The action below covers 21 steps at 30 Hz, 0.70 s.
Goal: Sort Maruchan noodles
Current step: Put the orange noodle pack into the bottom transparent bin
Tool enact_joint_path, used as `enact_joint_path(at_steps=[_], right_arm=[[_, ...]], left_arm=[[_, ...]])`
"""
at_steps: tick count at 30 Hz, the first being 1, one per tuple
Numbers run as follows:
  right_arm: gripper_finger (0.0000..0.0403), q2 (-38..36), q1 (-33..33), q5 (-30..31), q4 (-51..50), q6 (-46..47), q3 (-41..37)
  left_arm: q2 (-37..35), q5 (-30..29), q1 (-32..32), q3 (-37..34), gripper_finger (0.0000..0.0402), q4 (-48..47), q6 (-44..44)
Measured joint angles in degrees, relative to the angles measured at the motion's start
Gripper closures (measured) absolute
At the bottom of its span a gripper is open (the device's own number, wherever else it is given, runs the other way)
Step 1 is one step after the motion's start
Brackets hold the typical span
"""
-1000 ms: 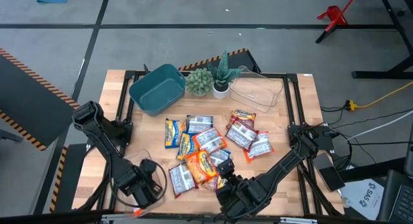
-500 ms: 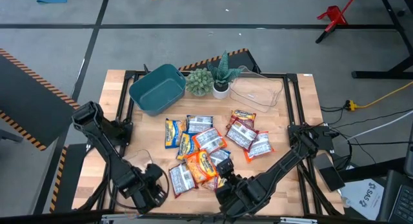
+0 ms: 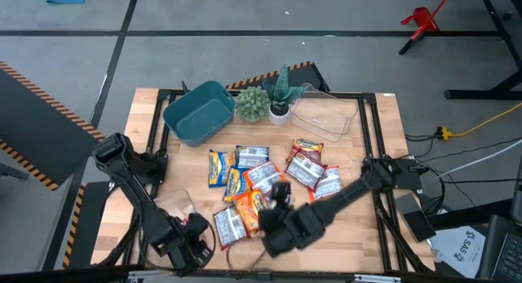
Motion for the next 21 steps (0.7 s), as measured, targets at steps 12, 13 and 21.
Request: enact_joint_path(at_steps=[12,13,21], right_arm=[[0.0159,-17.9,-1.9,5.9,-8.1,8.8,-8.2],[0.0159,-19.8,-1.5,6.4,-7.6,10.5,-10.1],[0.0159,-30.4,2.5,10.2,-2.8,21.0,-28.0]], left_arm=[[0.9,-6.6,-2.6,2.3,0.0235,-10.6,-7.3],[1.5,-5.9,-2.6,2.3,0.0235,-12.0,-8.4],[6.8,5.1,-1.9,2.3,0.0235,-13.2,-5.9]])
